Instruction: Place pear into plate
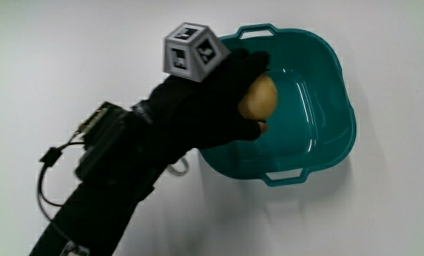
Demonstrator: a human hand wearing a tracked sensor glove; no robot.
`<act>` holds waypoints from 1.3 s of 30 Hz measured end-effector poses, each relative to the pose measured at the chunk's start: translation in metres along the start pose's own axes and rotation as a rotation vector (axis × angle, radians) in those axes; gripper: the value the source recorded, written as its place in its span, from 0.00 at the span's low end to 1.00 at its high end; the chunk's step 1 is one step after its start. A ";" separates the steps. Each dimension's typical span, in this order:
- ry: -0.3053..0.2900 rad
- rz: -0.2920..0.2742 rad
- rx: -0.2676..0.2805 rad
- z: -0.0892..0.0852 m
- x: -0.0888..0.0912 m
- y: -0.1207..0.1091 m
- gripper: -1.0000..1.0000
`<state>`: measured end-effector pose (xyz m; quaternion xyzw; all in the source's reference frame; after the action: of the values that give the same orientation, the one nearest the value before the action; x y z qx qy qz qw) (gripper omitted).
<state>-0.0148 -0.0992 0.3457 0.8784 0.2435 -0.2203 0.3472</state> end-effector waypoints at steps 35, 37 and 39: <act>0.010 0.100 -0.170 -0.068 -0.014 0.054 0.46; 0.003 0.094 -0.174 -0.070 -0.016 0.055 0.41; -0.019 0.105 -0.190 -0.071 -0.017 0.055 0.37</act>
<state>0.0190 -0.0885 0.4297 0.8510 0.2137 -0.1859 0.4421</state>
